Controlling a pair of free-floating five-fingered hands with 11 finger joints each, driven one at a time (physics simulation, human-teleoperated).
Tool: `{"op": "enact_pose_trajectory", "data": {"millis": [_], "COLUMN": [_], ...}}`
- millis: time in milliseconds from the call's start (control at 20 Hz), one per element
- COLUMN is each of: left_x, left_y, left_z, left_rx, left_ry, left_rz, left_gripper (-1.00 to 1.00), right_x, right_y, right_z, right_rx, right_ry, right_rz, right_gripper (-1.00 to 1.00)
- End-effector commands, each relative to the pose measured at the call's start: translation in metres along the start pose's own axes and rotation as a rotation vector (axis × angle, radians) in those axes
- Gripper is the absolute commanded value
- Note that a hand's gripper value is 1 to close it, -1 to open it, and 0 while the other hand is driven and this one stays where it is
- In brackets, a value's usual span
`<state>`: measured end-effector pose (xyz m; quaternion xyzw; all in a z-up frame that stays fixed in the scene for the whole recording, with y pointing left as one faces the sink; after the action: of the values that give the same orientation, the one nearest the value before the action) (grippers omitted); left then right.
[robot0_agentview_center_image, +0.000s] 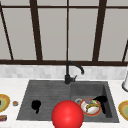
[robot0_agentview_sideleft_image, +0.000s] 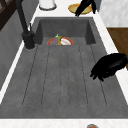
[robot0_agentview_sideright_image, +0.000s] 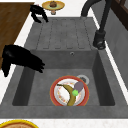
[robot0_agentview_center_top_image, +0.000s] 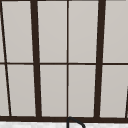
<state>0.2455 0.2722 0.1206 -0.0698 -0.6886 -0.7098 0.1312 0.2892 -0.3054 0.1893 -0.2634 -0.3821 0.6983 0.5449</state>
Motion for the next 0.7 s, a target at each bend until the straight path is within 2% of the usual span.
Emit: {"op": "enact_pose_trajectory", "data": {"millis": [0, 650], "left_x": [0.000, 0.000], "left_y": [0.000, 0.000], "left_z": [0.000, 0.000], "left_rx": [0.000, 0.000], "left_ry": [0.000, 0.000], "left_rz": [0.000, 0.000], "left_gripper": [0.00, 0.00], "right_x": [0.002, 0.012], "right_y": [-0.001, -0.001], "right_z": [0.009, 0.025], "right_rx": [0.075, 0.331], "right_ry": [0.038, 0.115], "right_rz": [-0.096, -0.162], "right_gripper": [-1.00, -1.00]}}
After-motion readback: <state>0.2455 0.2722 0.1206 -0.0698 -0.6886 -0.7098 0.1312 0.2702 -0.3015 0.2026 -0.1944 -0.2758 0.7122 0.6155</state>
